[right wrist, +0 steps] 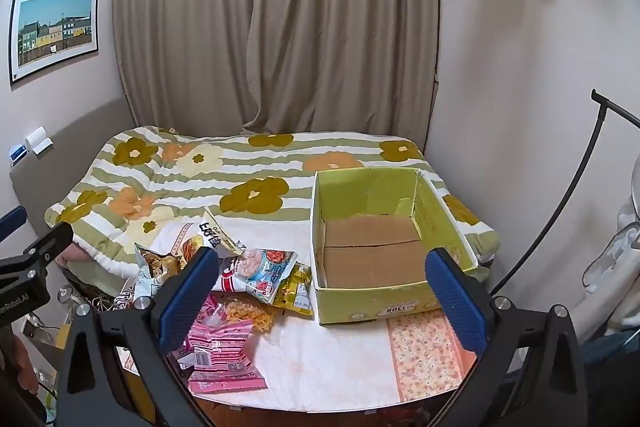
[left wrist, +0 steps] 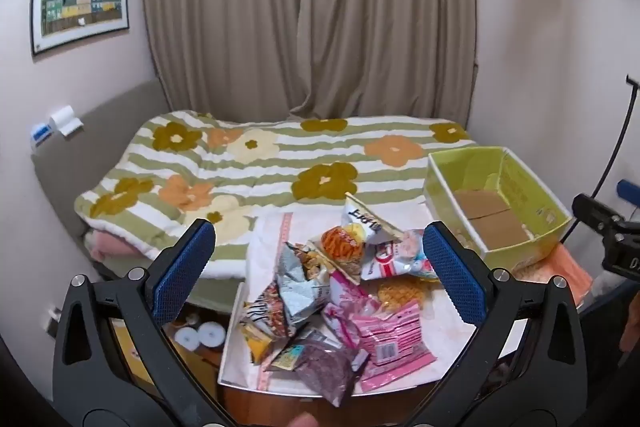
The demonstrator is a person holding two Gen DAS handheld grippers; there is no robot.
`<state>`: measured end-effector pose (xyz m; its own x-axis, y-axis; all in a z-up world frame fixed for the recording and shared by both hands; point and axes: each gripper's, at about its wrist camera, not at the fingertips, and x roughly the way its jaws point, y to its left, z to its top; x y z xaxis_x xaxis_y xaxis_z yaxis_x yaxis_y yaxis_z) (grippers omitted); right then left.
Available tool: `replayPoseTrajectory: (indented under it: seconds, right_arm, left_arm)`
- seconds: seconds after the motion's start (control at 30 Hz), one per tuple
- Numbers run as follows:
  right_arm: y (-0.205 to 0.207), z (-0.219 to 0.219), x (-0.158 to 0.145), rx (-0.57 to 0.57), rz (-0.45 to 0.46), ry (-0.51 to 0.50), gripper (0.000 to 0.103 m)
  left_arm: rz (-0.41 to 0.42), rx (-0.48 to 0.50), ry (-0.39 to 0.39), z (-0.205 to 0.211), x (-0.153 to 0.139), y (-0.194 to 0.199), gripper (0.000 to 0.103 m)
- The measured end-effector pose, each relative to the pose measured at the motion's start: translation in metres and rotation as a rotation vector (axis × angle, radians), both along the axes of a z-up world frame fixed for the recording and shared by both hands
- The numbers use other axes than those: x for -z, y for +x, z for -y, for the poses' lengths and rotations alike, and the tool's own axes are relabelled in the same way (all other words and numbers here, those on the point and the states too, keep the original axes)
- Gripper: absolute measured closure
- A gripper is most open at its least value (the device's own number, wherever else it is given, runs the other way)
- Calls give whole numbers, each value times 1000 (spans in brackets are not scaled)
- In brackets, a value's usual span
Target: Organize snacks
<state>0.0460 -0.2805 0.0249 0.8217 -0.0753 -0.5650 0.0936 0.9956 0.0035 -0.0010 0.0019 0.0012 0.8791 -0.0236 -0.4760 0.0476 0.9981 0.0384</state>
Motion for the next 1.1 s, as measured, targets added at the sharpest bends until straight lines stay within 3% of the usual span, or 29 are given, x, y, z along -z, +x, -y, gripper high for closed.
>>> replayPoseTrajectory:
  seconds: [0.13, 1.1]
  right_arm:
    - [0, 0, 0, 0, 3, 3, 0]
    - [4, 0, -2, 6, -6, 10, 0]
  left_arm:
    - [19, -33, -4, 2, -3, -1, 0]
    - [-9, -33, -23, -10, 6, 18, 0]
